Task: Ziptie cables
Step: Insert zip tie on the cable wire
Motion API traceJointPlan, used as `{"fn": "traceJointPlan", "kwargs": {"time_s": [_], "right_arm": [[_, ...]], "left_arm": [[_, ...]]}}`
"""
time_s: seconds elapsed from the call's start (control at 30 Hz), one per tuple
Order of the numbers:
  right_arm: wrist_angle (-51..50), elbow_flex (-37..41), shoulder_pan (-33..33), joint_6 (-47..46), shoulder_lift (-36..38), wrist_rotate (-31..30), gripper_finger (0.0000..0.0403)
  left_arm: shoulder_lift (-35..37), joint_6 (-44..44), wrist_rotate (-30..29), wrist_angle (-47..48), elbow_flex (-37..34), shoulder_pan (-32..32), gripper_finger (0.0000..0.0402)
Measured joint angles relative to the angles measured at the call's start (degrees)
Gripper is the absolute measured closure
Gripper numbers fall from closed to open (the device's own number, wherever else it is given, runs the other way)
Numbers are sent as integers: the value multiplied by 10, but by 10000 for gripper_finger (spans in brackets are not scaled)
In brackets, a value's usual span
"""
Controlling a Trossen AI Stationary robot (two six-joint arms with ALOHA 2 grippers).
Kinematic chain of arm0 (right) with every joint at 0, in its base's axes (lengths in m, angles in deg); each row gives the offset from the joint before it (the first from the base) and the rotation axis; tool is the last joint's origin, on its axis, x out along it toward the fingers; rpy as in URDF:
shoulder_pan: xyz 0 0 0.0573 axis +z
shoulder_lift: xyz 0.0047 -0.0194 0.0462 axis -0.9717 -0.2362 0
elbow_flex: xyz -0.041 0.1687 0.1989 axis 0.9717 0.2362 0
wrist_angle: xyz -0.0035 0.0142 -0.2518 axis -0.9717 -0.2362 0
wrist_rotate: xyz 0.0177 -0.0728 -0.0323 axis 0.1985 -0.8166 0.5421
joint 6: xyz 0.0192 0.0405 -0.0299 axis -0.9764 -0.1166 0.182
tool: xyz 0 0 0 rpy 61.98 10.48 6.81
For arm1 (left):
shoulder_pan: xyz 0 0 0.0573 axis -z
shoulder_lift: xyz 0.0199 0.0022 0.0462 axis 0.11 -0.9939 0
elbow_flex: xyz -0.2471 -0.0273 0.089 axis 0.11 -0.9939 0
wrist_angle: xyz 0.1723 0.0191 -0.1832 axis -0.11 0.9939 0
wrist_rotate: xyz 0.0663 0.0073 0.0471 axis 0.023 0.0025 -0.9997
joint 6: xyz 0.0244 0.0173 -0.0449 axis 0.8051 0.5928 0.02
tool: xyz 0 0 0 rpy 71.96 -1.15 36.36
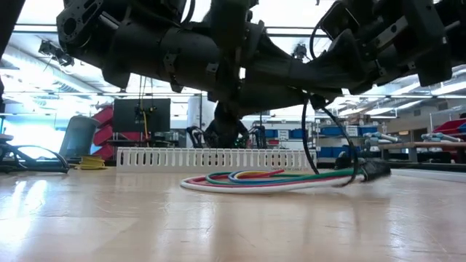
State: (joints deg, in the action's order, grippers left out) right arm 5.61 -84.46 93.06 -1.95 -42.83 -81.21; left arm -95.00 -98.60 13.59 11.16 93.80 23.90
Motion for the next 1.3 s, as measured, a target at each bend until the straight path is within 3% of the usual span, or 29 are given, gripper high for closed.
{"fn": "traceJointPlan", "kwargs": {"time_s": [0.13,0.4,0.63,0.77,0.97,1.3], "right_arm": [[26,0,10,13,0,-37,403],[40,0,30,45,0,-126,403],[47,0,42,49,0,-180,402],[49,0,43,60,0,-202,402],[48,0,38,76,0,-206,402],[79,0,54,100,0,-201,402]], "left_arm": [[0,11,-58,-36,-1,2,280],[1,-31,-117,-53,-2,19,280],[1,-107,-250,-53,6,64,280],[1,-125,-306,-8,32,74,295],[0,-147,-320,105,89,75,344],[0,-169,-332,170,117,82,384]]}}
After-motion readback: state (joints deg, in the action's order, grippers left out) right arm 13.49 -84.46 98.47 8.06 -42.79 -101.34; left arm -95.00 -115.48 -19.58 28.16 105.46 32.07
